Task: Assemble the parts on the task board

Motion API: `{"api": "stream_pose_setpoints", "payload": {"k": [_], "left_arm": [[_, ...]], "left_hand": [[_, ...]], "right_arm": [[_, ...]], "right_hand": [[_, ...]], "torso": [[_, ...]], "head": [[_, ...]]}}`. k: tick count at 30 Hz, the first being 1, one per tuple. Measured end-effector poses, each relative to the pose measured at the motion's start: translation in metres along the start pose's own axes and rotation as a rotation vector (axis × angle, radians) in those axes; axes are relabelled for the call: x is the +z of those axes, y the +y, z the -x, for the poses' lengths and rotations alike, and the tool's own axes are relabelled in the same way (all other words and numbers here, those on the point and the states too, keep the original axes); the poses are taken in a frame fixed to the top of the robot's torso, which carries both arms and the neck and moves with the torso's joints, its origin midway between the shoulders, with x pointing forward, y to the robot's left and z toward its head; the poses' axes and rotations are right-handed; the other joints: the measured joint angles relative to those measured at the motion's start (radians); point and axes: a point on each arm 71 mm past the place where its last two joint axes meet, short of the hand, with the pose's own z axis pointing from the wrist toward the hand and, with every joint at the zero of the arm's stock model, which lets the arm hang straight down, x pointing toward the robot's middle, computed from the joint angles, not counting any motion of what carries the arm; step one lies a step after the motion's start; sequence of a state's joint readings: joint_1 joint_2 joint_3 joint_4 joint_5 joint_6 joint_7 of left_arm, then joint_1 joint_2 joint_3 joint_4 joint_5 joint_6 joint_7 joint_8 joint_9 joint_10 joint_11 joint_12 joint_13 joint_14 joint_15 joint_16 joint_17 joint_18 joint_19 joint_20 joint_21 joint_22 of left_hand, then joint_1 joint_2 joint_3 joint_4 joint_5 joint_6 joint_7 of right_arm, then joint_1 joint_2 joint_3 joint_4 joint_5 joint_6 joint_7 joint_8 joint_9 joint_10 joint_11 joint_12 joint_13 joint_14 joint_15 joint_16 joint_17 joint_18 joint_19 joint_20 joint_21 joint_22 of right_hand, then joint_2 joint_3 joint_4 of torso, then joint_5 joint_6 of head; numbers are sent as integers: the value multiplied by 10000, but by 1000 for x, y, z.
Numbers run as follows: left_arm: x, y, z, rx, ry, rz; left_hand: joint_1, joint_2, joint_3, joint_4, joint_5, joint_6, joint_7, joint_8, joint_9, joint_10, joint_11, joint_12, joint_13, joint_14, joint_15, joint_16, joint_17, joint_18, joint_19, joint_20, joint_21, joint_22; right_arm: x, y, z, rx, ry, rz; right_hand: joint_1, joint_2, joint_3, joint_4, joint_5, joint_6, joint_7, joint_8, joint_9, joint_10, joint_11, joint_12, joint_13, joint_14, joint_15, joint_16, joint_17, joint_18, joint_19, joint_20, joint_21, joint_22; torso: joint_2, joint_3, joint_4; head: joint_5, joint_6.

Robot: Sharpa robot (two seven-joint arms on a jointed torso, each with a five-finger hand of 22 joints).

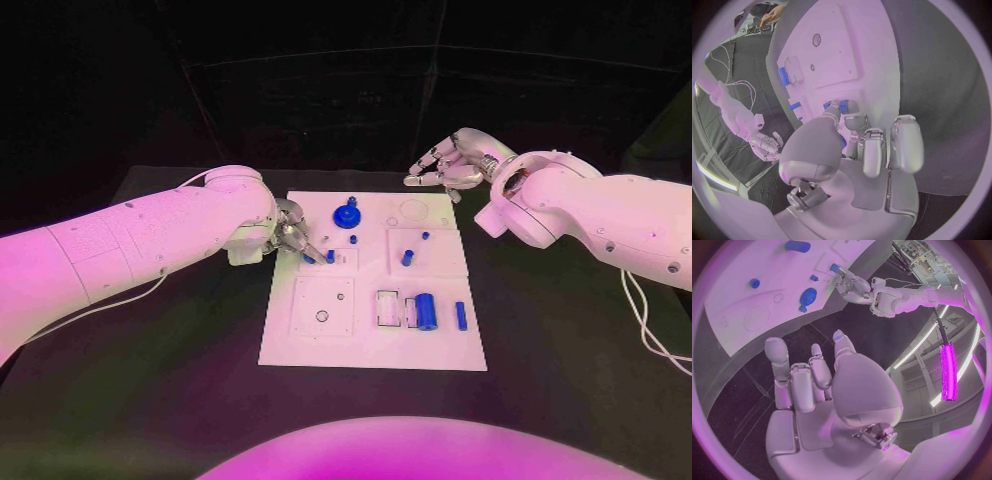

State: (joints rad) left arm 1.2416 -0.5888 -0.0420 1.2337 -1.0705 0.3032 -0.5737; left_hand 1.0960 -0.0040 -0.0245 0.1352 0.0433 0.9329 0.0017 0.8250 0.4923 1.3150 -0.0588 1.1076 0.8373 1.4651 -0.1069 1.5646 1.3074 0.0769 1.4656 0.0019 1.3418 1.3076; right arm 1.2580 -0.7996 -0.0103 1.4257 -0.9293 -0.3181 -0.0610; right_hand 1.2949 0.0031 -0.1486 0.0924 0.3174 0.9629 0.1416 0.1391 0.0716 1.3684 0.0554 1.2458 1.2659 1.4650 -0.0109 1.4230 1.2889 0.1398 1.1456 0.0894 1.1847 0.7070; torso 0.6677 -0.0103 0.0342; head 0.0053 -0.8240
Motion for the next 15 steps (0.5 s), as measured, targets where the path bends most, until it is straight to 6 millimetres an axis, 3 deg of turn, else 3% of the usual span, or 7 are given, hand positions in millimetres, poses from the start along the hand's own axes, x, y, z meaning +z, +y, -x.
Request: {"api": "stream_pose_setpoints", "payload": {"k": [10, 15], "left_arm": [[2, 0, 1, -35, -39, 37], [2, 0, 2, -44, -41, 74]], "left_hand": [[-148, 148, -320, 235, 0, 0, 0, 0, 19, 0, 0, 0, -33, 0, 0, 0, 0, 0, -1, 0, 0, 0], [-432, 242, -667, 556, 1, 1, 0, 2, 39, 0, 0, 0, -33, 0, 0, 0, 0, 0, -1, 0, 10, 0]], "right_arm": [[0, 0, 0, 1, 1, 3], [0, 0, 0, 1, 2, 5]], "right_hand": [[0, 0, 0, 0, 0, 0, 0, 0, 0, 0, 0, 0, 0, 0, 0, 0, -8, 0, 0, 0, 0, -9], [0, 0, 0, 0, 0, 0, 0, 0, 0, 0, 0, 0, 0, 0, 0, 0, -9, 0, 0, 0, 0, -9]], "torso": [[0, -3, -5], [1, -3, -5]], "head": [[-28, 7], [-30, 6]]}}
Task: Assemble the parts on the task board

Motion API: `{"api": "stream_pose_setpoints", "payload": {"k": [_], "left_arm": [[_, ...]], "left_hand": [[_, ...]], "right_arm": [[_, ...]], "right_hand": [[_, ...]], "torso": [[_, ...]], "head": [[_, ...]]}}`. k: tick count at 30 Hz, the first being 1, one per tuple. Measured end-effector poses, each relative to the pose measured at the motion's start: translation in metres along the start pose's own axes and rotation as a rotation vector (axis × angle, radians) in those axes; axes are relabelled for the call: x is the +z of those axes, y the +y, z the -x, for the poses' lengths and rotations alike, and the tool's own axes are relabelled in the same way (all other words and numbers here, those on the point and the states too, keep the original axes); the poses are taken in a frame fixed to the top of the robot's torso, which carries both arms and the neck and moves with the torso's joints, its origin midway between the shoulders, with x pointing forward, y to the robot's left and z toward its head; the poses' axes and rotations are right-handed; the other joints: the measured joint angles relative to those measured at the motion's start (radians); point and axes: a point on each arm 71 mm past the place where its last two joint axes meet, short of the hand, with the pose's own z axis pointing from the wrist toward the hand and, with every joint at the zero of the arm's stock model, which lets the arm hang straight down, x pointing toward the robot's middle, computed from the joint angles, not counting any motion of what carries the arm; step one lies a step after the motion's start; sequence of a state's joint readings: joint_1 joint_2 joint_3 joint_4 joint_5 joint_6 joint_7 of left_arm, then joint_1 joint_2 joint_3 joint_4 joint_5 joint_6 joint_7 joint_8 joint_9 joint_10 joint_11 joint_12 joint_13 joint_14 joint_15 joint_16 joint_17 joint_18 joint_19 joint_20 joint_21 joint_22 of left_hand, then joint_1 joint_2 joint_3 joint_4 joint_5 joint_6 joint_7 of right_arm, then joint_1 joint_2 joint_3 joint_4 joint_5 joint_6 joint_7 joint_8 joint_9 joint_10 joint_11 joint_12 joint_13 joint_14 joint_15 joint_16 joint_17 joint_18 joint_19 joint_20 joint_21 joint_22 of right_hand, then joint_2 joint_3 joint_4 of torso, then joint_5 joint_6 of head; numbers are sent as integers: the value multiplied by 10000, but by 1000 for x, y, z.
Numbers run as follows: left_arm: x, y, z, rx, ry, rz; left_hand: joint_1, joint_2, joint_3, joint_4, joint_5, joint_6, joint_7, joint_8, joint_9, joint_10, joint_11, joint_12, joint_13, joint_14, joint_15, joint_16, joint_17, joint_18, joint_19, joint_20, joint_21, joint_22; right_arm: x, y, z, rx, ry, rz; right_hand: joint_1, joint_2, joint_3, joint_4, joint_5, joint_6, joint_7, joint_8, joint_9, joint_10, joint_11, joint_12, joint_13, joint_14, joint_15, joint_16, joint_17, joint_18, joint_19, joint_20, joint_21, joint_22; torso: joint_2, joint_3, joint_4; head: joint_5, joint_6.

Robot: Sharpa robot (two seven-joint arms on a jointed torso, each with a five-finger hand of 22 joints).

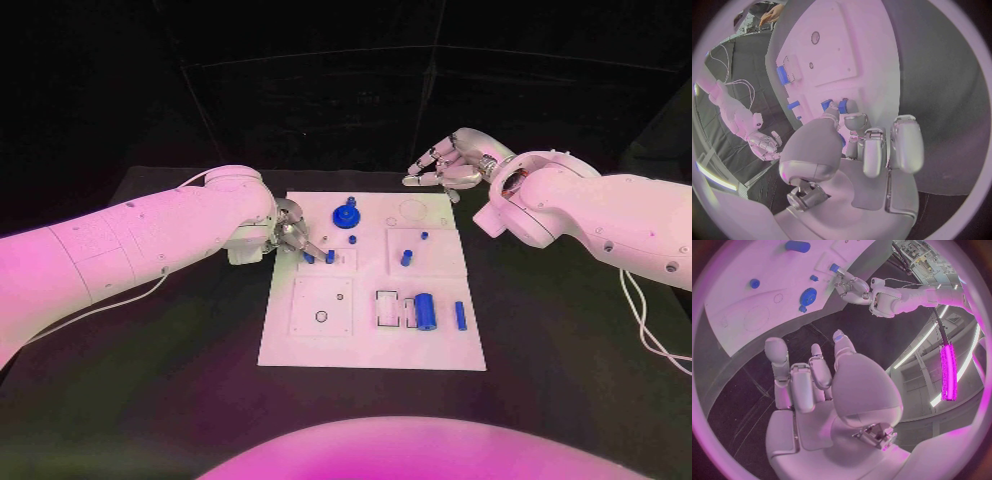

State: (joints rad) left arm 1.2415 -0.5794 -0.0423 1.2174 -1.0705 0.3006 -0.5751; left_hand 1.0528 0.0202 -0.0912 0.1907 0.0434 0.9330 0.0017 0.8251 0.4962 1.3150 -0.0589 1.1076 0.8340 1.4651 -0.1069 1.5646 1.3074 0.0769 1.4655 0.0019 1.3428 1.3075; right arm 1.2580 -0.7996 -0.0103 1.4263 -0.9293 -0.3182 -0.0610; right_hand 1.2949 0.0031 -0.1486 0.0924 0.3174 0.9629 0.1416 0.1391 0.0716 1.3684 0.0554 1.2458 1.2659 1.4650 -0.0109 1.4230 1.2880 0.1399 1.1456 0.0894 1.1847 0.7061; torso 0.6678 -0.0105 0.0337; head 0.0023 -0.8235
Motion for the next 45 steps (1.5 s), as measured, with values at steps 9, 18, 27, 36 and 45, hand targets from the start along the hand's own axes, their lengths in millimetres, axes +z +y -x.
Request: {"api": "stream_pose_setpoints", "payload": {"k": [9, 18, 27, 36, 45], "left_arm": [[0, 0, 0, 27, 14, 47], [0, 0, 0, 44, 9, 51], [-2, -1, -1, 34, -12, 1], [-11, 9, 10, -553, -516, -228], [-19, 13, 25, -2104, -1219, -1157]], "left_hand": [[-157, 107, -195, 141, 1, 1, 0, 1, 22, 0, 0, 0, 38, 0, 0, 0, 0, 0, 0, 0, 51, 0], [-69, 236, -219, 165, 0, -1, 0, 0, 35, 0, 0, 0, 49, 0, 0, 0, 0, 0, -1, 1, 51, -1], [146, 450, -213, 104, 0, -1, 0, 0, 48, 0, 0, 0, 34, 0, 0, 0, 0, 0, -2, 2, 50, -1], [362, 457, -370, 5, 0, -664, 321, -441, -65, -1070, 216, -1223, -1707, 4, 52, -202, 0, 94, -344, 71, -1518, -1422], [1046, 380, -412, -288, 32, -1929, 1089, -1200, -627, -2912, 956, -2537, -2993, -576, 690, -3091, -1726, 935, -2269, 624, -6420, -5939]], "right_arm": [[0, 0, 0, 0, 2, 1], [0, 0, 0, 0, 3, 1], [1, 0, 0, 1, 5, 4], [1, 0, -1, -1, 3, -1], [2, 0, -1, -3, -1, -7]], "right_hand": [[0, 0, -27, 27, 39, 0, 0, 0, 0, 0, 0, 0, -9, 0, 0, 0, 1, 0, 0, 0, 0, 1], [0, 0, -26, 27, 39, 0, 0, 0, 0, 0, 0, 0, -8, 0, 0, 0, 1, 0, 0, 0, 0, 1], [0, 0, -26, 26, 38, 0, 0, 0, 0, 0, 0, 0, -7, 0, 0, 0, 2, -1, 0, 0, 0, 2], [0, 0, -26, 26, 38, 0, 0, 0, 0, 0, 0, 0, -7, 0, 0, 0, 2, 0, 0, 0, 0, 2], [0, 0, -26, 26, 38, 0, 0, 0, 0, 0, 0, 0, -6, 0, 0, 0, 2, 0, 0, 0, 0, 3]], "torso": [[0, 0, 0], [0, -1, 5], [-1, -3, 13], [-12, -4, 21], [-11, -1, 21]], "head": [[0, -16], [-11, -17], [0, -12], [5, 38], [12, 93]]}}
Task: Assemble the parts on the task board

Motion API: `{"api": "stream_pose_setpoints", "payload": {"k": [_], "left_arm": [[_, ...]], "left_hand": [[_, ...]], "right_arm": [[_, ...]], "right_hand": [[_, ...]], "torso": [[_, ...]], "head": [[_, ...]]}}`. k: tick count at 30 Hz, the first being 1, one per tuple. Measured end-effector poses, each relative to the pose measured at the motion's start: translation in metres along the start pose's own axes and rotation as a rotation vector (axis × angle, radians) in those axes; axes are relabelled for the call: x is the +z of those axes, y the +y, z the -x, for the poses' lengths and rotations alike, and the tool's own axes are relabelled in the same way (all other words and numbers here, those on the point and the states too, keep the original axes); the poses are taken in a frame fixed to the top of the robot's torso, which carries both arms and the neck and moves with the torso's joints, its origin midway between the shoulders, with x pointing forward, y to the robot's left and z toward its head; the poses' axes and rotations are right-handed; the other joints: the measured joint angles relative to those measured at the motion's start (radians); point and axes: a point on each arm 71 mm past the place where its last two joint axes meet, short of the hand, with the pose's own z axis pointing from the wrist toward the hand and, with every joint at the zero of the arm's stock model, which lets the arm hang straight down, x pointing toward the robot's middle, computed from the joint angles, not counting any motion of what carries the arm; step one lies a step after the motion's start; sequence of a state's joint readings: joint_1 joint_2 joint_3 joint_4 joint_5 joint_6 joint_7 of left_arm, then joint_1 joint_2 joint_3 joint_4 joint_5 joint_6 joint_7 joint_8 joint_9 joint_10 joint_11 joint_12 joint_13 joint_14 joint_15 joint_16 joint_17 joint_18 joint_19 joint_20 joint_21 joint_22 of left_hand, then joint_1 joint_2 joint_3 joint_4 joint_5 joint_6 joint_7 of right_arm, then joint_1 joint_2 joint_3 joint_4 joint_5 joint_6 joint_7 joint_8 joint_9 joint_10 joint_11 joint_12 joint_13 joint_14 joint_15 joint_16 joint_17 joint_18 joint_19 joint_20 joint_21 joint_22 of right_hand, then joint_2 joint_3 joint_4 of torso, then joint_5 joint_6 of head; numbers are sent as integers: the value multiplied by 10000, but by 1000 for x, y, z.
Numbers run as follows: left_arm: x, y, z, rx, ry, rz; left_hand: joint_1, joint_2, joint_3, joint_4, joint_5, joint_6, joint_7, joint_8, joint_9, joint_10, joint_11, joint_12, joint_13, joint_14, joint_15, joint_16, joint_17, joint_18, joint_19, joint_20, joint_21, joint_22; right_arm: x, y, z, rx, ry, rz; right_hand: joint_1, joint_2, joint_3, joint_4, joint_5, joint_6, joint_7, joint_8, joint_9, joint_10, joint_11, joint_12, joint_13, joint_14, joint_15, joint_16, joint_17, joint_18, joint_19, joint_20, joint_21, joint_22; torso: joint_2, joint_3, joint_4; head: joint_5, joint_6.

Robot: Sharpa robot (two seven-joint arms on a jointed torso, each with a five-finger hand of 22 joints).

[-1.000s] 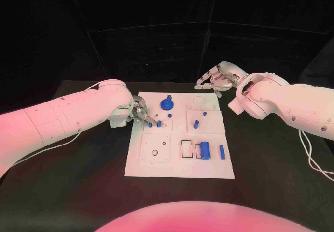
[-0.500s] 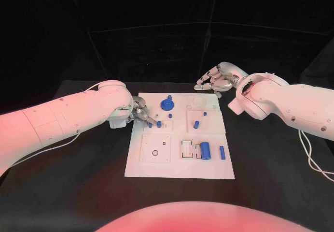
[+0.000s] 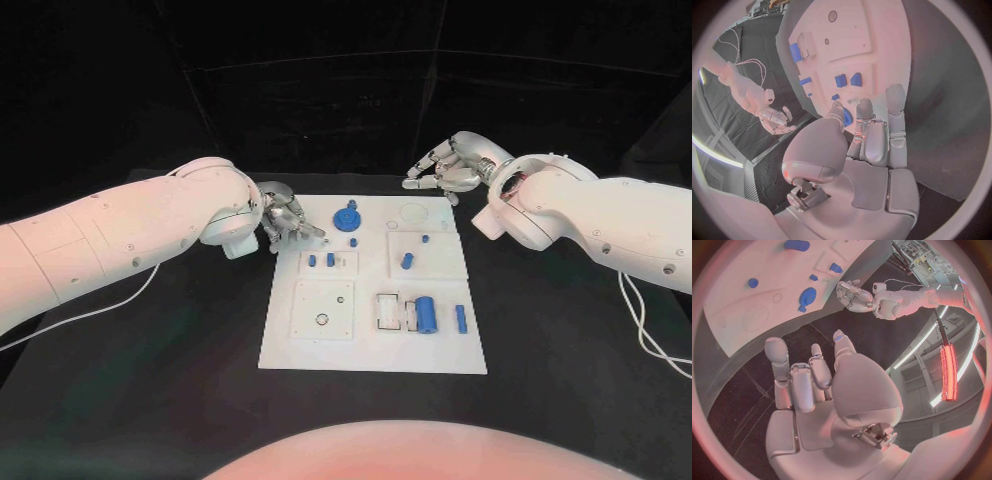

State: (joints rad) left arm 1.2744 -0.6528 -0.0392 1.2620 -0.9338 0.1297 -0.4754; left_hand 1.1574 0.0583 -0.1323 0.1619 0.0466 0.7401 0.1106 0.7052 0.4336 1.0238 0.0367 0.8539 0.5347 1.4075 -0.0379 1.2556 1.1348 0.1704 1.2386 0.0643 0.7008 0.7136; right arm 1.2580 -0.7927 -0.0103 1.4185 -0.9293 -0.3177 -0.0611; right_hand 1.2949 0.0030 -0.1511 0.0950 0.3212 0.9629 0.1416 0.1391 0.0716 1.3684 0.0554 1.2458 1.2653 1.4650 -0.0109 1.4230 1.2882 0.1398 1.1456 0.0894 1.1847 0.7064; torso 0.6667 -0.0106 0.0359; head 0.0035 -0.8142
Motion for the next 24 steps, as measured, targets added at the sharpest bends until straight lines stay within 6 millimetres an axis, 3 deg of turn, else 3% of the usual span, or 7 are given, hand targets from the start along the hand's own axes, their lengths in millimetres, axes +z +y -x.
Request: {"api": "stream_pose_setpoints", "payload": {"k": [8, 10, 14, 16, 18, 20, 24], "left_arm": [[-1, -7, 3, -602, -319, -1116], [0, -13, 1, -623, -450, -1595], [6, -23, -10, -353, -839, -2686], [9, -29, -16, -56, -1162, -3324], [11, -34, -20, 279, -1479, -3858], [13, -39, -24, 775, -1850, -4383], [14, -48, -30, 1801, -2387, -4989]], "left_hand": [[406, -111, -368, 47, 5, -672, 361, -303, -537, -1162, 375, -663, -725, -1741, 369, -3460, -3813, 0, -342, 342, -1632, -1243], [1038, -56, -219, -279, 5, -756, 445, -429, -697, -1484, 455, -876, -922, -2036, 450, -3937, -4279, 1, -427, 427, -1936, -1474], [2781, 96, 457, -1280, 5, -650, 429, -802, -1096, -1920, 474, -1422, -1383, -2235, 430, -4176, -4512, -1, -445, 445, -2246, -1728], [3348, 47, 804, -1678, 5, -149, 492, -1375, -1600, -1834, 581, -1933, -1880, -2338, 508, -4249, -4613, -1, -445, 445, -2313, -1801], [3548, -73, 1043, -1971, 5, 265, 475, -1962, -2078, -1589, 547, -2416, -2372, -2336, 506, -4249, -4696, -1, -419, 419, -2315, -1802], [3598, -179, 1278, -2206, 5, 622, 473, -2451, -2476, -1462, 558, -2861, -2816, -2336, 506, -4249, -4778, -2, -409, 409, -2308, -1782], [3375, -444, 1429, -2356, 5, 869, 482, -2899, -2830, -1462, 560, -3288, -3249, -1779, 451, -3777, -4506, -1, -49, 357, -2028, -1670]], "right_arm": [[0, -1, 0, -4, -11, -15], [0, -1, 1, -5, -14, -19], [1, -1, 0, -6, -16, -20], [2, 0, 0, -4, -11, -14], [2, 0, -1, -3, -7, -6], [3, 1, -1, -1, 1, 11], [3, 2, -2, 2, 9, 34]], "right_hand": [[0, 0, 0, 0, 0, 0, 0, 0, 0, 0, 0, 0, 0, 0, 0, 0, 0, 0, 0, 0, 0, 0], [0, 0, 0, 0, 0, 0, 0, 0, 0, 0, 0, 0, 1, 0, 0, 0, 0, 0, 0, 0, 0, 0], [0, 0, 0, 0, 1, 0, 0, 0, 0, 0, 0, -30, -12, 0, 0, -1, -15, 0, 0, 0, 0, -17], [3, 2, -29, 29, 68, 0, 0, 0, 0, -191, 0, -325, -266, 0, 0, -99, -125, 0, -40, 34, -83, -123], [67, 67, -48, 48, 68, -28, 28, 0, 0, -460, 17, -712, -621, 0, 0, -217, -297, 1, -168, 13, -196, -303], [123, 122, -148, 63, 68, -75, 0, 40, -9, -800, 9, -1302, -1153, 0, 0, -445, -610, 161, -383, 10, -418, -685], [202, 202, -229, 114, 68, -94, 20, 83, -8, -1290, -5, -2294, -2064, 4, -4, -777, -1032, 162, -611, -2, -785, -1254]], "torso": [[8, -2, -12], [9, -2, -13], [10, -2, -14], [11, -6, -14], [12, -8, -14], [14, -8, -23], [21, -8, -39]], "head": [[-36, 38], [-42, 67], [-79, 136], [-87, 169], [-93, 207], [-109, 237], [-143, 288]]}}
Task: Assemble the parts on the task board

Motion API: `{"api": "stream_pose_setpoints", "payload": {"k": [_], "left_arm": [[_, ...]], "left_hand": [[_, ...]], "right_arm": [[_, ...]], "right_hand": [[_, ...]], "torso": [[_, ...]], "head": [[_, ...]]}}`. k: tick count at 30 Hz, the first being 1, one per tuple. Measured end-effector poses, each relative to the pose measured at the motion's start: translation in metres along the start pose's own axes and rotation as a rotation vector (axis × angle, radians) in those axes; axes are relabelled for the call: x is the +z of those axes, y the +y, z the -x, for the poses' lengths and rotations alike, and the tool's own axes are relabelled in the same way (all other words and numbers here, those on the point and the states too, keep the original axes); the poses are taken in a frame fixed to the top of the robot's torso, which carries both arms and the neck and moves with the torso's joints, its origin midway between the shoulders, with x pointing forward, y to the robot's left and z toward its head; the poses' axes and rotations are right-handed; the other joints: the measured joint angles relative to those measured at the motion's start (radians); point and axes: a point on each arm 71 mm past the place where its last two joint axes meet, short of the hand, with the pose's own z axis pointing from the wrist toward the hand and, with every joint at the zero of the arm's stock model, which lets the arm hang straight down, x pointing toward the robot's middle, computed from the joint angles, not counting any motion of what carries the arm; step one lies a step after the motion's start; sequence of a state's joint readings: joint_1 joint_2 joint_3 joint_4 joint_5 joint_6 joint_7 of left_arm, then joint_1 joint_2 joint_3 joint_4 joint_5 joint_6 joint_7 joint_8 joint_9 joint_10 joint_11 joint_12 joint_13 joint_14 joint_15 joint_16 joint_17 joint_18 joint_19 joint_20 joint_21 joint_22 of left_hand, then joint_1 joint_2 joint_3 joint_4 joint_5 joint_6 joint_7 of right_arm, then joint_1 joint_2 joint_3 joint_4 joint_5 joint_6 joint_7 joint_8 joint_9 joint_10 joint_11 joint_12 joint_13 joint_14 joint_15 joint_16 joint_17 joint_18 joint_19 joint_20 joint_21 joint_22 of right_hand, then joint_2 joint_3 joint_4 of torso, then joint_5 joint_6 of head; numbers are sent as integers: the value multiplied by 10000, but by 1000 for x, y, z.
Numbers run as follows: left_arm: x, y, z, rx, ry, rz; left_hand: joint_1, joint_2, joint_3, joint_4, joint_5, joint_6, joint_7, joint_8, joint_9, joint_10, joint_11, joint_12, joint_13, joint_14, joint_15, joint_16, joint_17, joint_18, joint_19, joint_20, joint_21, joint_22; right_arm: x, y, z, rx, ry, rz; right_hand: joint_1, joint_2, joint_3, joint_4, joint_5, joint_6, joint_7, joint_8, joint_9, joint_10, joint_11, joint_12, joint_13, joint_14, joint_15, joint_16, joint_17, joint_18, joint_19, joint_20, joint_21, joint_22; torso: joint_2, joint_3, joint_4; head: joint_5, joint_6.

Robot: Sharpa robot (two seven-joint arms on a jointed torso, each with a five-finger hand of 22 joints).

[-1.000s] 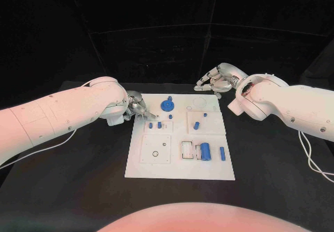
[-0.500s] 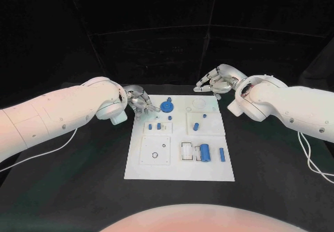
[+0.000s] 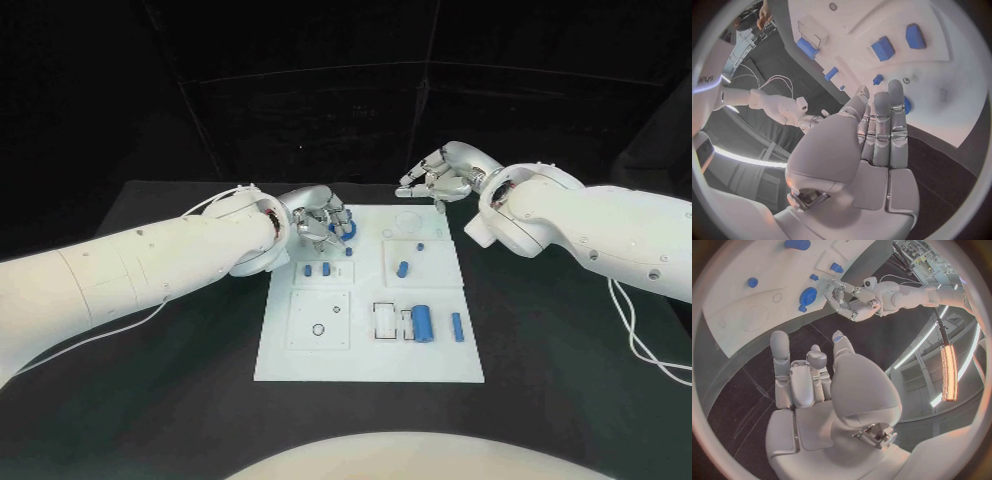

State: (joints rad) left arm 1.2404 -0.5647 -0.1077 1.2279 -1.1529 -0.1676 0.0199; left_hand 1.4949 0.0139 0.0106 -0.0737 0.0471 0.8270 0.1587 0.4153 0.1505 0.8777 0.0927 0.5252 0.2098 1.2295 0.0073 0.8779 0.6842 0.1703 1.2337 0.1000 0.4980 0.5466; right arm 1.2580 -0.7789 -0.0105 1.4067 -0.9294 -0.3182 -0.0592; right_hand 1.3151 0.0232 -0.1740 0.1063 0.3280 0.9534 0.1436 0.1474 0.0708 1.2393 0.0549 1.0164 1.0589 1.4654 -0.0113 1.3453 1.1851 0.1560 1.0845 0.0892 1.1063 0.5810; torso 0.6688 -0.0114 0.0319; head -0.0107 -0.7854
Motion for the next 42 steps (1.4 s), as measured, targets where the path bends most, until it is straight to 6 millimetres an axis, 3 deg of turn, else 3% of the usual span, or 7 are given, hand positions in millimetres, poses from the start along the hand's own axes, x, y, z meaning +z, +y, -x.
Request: {"api": "stream_pose_setpoints", "payload": {"k": [8, 10, 14, 17, 25, 28, 42], "left_arm": [[9, -13, -12, 1788, 13, -554], [11, -15, -14, 2080, 45, -604], [15, -16, -17, 2572, 124, -551], [16, -15, -17, 2795, 186, -447], [19, -13, -21, 3212, 429, -147], [21, -13, -23, 3290, 516, -86], [24, -13, -29, 3432, 711, 49]], "left_hand": [[-406, -406, 557, -158, 0, 574, -76, -620, -519, 183, -4, -529, -695, 1648, -32, 2913, 2928, 0, 906, -20, 693, 360], [-496, -411, 711, -176, 0, 666, -111, -691, -593, 213, -34, -571, -799, 1852, -51, 3356, 3403, -2, 1051, -37, 860, 473], [-681, -490, 1067, -230, 0, 870, -128, -861, -740, 343, -56, -684, -1022, 2131, -56, 4058, 4153, -1, 1408, -60, 1869, 1389], [-790, -567, 1226, -249, -1, 988, -141, -947, -793, 392, -35, -740, -1118, 2235, -89, 4308, 4415, 0, 1534, -87, 2403, 1891], [-919, -620, 1484, -251, -1, 1131, -142, -1005, -816, 472, -32, -799, -1249, 2274, -57, 4459, 4583, 0, 1617, -89, 2905, 2378], [-963, -575, 1642, -266, -1, 1223, -158, -1053, -826, 664, -90, -799, -1277, 2307, -91, 4540, 4663, -160, 1690, -100, 3214, 2679], [-1168, -685, 2068, -269, -1, 1398, -196, -1167, -837, 802, -88, -837, -1408, 2306, -90, 4660, 4702, -161, 1732, -72, 3673, 3152]], "right_arm": [[1, 2, -1, 9, -4, 64], [1, 2, -2, 14, -10, 88], [1, 3, -2, 19, -26, 128], [1, 3, -2, 22, -41, 145], [1, 4, -2, 26, -77, 174], [1, 4, -2, 27, -83, 182], [2, 5, -2, 32, -91, 216]], "right_hand": [[81, 81, -106, 82, 101, -52, -21, 77, 1, -338, -14, -971, -951, 34, -34, -117, -147, -1, 0, 0, -195, -263], [103, 103, -142, 63, 159, -125, -23, 84, 1, -511, -25, -1245, -1220, 34, -33, -175, -170, -2, 1, 0, -212, -298], [194, 88, -190, 110, 266, -125, -23, 126, 1, -695, -14, -1804, -1768, -3, -70, -187, -191, 155, 1, 0, -273, -374], [194, 88, -220, 140, 266, -125, -23, 126, 1, -716, -34, -1900, -1884, -3, -70, -239, -202, 155, 1, 0, -273, -374], [194, 88, -227, 147, 310, -125, -23, 124, 1, -768, -13, -2071, -2064, -3, -70, -240, -202, 153, 1, 1, -312, -402], [194, 88, -253, 173, 310, -126, -23, 123, 2, -804, -49, -2131, -2137, -3, -70, -240, -202, 154, 1, 1, -312, -402], [194, 88, -253, 174, 309, -125, -23, 121, 2, -803, -48, -2130, -2139, -3, -69, -240, -201, 152, 2, 1, -312, -401]], "torso": [[1, 6, 1], [1, 6, 3], [0, 11, 3], [-1, 12, 3], [-7, 12, 12], [-7, 11, 12], [-10, 11, 25]], "head": [[-52, 57], [-56, 67], [-66, 72], [-89, 73], [-120, 73], [-121, 68], [-149, 49]]}}
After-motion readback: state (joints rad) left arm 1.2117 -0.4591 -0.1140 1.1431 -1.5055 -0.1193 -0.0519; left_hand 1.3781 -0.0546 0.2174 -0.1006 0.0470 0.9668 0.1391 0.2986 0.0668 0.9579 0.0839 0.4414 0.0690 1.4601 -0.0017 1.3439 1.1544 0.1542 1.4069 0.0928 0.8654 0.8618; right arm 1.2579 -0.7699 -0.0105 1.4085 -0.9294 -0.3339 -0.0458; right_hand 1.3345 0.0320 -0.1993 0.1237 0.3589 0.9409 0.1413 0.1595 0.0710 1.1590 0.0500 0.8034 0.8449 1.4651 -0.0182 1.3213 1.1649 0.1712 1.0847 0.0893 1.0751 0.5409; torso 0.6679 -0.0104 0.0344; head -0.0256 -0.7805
